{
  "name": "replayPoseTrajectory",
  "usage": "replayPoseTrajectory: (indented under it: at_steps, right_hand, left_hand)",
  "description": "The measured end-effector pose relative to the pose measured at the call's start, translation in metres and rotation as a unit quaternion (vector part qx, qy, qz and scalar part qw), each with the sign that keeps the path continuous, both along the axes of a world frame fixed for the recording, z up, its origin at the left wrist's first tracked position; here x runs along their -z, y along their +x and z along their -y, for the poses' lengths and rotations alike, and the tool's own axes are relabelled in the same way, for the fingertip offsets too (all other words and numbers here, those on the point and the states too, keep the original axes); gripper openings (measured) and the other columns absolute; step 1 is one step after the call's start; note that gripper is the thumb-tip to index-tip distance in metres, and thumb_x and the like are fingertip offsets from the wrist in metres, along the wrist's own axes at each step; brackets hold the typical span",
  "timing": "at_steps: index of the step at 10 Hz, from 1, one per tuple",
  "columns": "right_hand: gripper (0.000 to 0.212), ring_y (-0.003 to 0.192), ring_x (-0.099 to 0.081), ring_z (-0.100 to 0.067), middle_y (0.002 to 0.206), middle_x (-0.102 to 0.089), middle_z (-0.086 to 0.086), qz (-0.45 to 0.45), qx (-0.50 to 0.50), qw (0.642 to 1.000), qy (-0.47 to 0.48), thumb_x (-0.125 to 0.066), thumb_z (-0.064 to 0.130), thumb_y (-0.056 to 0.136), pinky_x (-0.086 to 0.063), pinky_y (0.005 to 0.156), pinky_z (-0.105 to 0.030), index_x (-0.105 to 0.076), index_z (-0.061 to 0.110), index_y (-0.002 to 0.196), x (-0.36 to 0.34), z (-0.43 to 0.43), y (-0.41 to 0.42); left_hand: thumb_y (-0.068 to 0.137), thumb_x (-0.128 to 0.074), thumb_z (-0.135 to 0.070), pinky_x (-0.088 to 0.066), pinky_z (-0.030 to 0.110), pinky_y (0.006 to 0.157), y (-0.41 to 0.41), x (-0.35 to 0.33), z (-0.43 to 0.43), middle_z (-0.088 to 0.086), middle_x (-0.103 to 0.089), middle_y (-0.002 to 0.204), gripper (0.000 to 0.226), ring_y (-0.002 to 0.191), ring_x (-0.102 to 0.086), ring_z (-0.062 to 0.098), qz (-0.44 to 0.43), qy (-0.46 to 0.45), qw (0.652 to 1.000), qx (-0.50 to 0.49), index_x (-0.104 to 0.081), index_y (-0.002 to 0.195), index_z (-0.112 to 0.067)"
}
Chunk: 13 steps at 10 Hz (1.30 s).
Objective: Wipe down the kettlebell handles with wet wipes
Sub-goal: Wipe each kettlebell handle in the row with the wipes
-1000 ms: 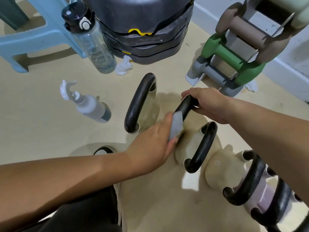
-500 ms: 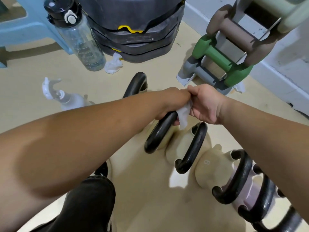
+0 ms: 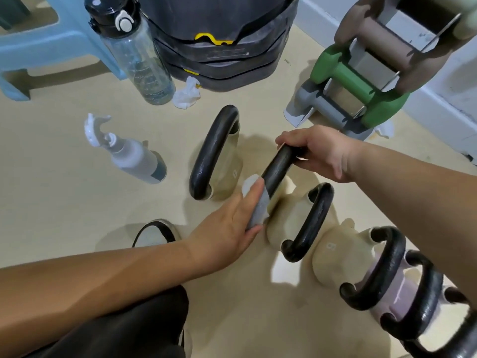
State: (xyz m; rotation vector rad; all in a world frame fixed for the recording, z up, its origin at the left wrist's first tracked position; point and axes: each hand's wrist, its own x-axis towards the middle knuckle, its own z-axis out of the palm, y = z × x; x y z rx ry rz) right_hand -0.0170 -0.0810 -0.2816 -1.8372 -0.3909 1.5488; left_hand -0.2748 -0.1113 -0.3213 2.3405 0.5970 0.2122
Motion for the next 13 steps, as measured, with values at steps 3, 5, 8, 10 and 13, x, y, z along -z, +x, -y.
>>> replayPoseTrajectory:
  at_steps: [3, 5, 8, 10, 13]
  right_hand:
    - [0.032, 0.118, -0.064, -0.018, 0.116, -0.073, -0.005, 0.004, -0.062, 0.998, -0.001, -0.062, 0.03, 0.094, -0.047, 0.108, -0.036, -0.069, 0.006, 0.114, -0.003, -0.001, -0.001]
    - [0.046, 0.093, -0.061, -0.024, 0.103, -0.065, -0.008, 0.146, -0.122, 0.982, -0.025, -0.046, 0.05, 0.097, -0.053, 0.098, -0.041, -0.063, 0.009, 0.109, -0.018, 0.001, 0.005]
    - [0.041, 0.081, -0.052, -0.027, 0.094, -0.056, -0.012, 0.153, -0.034, 0.987, -0.04, -0.029, 0.041, 0.104, -0.051, 0.101, -0.044, -0.055, 0.009, 0.103, -0.026, 0.011, 0.014]
    - [0.051, 0.082, -0.056, -0.026, 0.098, -0.061, -0.011, 0.188, -0.057, 0.979, -0.049, -0.031, 0.044, 0.102, -0.055, 0.09, -0.038, -0.06, 0.004, 0.115, -0.026, 0.023, 0.019]
    - [0.042, 0.106, -0.068, -0.019, 0.117, -0.069, -0.008, 0.139, -0.101, 0.984, -0.036, -0.037, 0.037, 0.097, -0.054, 0.097, -0.038, -0.064, 0.009, 0.113, -0.031, 0.026, 0.01]
  left_hand:
    - [0.107, -0.038, -0.034, -0.039, 0.033, 0.064, 0.101, -0.055, -0.044, 0.003, -0.055, 0.078, 0.047, 0.066, -0.052, 0.024, -0.248, 0.007, 0.966, -0.071, -0.034, 0.136, 0.003]
    - [0.103, -0.047, -0.03, -0.041, 0.033, 0.066, 0.119, -0.077, -0.054, -0.003, -0.046, 0.071, 0.045, 0.059, -0.048, 0.016, -0.343, 0.062, 0.937, -0.03, -0.035, 0.135, -0.001]
    - [0.099, -0.047, -0.01, -0.05, 0.035, 0.083, 0.199, -0.073, -0.066, 0.002, -0.056, 0.094, 0.031, 0.096, -0.057, 0.028, -0.503, 0.144, 0.85, 0.062, -0.061, 0.126, -0.014]
    - [0.096, -0.051, -0.011, -0.043, 0.035, 0.077, 0.183, -0.065, -0.051, 0.008, -0.049, 0.11, 0.04, 0.102, -0.053, 0.03, -0.418, 0.145, 0.897, -0.024, -0.054, 0.135, -0.021]
    - [0.085, -0.056, -0.001, -0.048, 0.039, 0.069, 0.09, -0.064, 0.006, 0.015, -0.037, 0.124, 0.11, 0.091, -0.051, 0.03, -0.335, 0.205, 0.918, -0.048, 0.021, 0.158, -0.029]
